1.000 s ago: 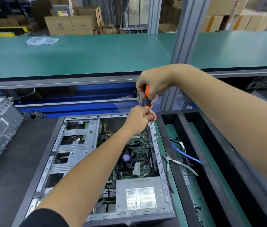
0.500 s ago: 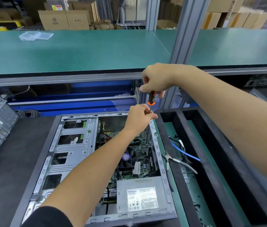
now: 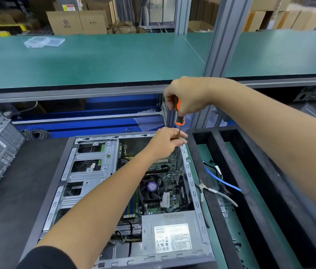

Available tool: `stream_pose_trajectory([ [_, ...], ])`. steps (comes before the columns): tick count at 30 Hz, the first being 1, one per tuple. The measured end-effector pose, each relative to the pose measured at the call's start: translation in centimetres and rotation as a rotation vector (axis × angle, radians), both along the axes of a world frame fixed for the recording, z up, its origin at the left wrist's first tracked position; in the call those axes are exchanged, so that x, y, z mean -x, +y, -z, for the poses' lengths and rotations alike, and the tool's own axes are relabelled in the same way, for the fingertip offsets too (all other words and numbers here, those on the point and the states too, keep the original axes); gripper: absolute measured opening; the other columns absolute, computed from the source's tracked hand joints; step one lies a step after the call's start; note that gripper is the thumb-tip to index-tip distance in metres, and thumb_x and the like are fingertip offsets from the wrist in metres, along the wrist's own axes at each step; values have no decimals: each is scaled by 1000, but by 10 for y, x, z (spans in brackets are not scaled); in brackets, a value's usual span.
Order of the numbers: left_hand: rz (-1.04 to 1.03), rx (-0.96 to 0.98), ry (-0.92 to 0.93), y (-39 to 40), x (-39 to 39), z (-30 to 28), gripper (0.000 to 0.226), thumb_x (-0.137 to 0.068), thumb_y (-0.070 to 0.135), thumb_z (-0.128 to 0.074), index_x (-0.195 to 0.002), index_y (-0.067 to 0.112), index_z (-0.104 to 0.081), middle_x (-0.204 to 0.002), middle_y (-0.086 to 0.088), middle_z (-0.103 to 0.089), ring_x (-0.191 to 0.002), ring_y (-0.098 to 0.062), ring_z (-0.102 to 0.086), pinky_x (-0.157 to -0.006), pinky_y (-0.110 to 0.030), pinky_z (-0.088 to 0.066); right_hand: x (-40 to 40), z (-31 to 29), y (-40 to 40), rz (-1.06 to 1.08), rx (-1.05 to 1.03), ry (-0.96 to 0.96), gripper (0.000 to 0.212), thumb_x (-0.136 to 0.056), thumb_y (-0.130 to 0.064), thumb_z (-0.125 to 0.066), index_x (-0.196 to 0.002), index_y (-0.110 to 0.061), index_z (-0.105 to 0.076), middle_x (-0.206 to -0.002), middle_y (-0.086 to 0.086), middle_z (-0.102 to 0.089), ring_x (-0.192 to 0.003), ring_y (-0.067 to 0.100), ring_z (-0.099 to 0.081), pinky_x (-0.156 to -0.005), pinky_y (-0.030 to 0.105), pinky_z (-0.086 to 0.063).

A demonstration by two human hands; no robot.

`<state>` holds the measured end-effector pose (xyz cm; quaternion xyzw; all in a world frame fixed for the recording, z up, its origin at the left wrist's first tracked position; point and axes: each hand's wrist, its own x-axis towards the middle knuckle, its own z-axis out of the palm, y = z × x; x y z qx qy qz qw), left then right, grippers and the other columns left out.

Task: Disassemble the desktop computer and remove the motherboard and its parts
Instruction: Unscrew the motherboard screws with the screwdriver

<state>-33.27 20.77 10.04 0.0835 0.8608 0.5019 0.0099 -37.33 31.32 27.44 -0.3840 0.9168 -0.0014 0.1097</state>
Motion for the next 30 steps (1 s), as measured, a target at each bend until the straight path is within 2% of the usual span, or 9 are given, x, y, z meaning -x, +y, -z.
stream_pose_trajectory([
  [3, -28, 15, -10, 1, -2, 2, 19, -88, -3, -61, -80, 11, -72, -78, 0, -72, -71, 1, -66, -75, -19, -52, 0, -2, 1, -5, 9, -64, 25, -74, -15, -75, -92, -20, -58, -86, -3, -62, -76, 19, -60, -64, 34, -49],
  [7, -122, 52, 45, 5, 2, 2, 14, -81, 6, -73, -69, 11, -70, -73, -4, -72, -72, -21, -68, -75, -38, -56, 3, 0, 2, 53, 70, 5, 24, -88, -40, -62, -95, -19, -53, -83, 1, -66, -68, 15, -65, -56, 29, -43],
  [11, -145, 92, 76, 3, 4, 1, 33, -77, 17, -79, -60, 9, -53, -57, 3, -58, -53, -7, -53, -58, -30, -43, 6, 3, 3, 100, 93, -26, 20, -92, -36, -58, -85, -18, -53, -73, 0, -69, -50, 9, -67, -49, 23, -41],
  [14, -121, 89, 69, 4, 3, 1, 37, -80, 21, -78, -65, 7, -47, -63, -16, -57, -62, -30, -59, -61, -40, -47, 6, 3, 4, 95, 83, -23, 18, -92, -34, -59, -83, -19, -53, -71, -1, -67, -48, 7, -66, -48, 22, -40],
  [18, -41, 78, 46, 0, 6, 0, 22, -83, 20, -75, -73, 14, -57, -66, 6, -57, -58, -3, -49, -59, -13, -39, 8, 3, 7, 62, 65, -22, 6, -86, -18, -63, -83, -18, -58, -77, 1, -68, -58, 10, -67, -53, 24, -43],
  [19, -3, 44, 26, 0, 6, -2, 9, -86, 16, -72, -83, 13, -64, -75, 7, -63, -64, -2, -55, -64, -11, -42, 7, 3, 7, 50, 60, -21, 7, -83, -14, -65, -85, -18, -59, -81, 1, -67, -66, 14, -66, -55, 25, -44],
  [21, 46, -2, -13, -2, 8, -5, 13, -89, 8, -66, -101, 11, -70, -90, 0, -72, -80, -8, -66, -78, -15, -51, 6, 0, 7, 30, 47, -27, 16, -78, -8, -66, -90, -18, -60, -88, 0, -64, -78, 19, -61, -61, 28, -47],
  [25, -10, 32, 2, 1, 9, -7, 10, -84, 1, -67, -79, 8, -73, -79, -9, -74, -77, -17, -71, -84, -33, -56, 4, 0, 5, 10, 53, -25, 23, -77, -13, -69, -95, -18, -56, -91, -2, -59, -78, 17, -53, -58, 26, -41],
  [30, -74, 83, 45, -2, 12, -6, 23, -75, 13, -80, -59, 7, -66, -59, 12, -64, -51, 2, -54, -57, -18, -45, 6, 2, 4, 19, 103, 25, 13, -89, -25, -61, -97, -16, -57, -93, 2, -63, -79, 19, -56, -58, 27, -39],
])
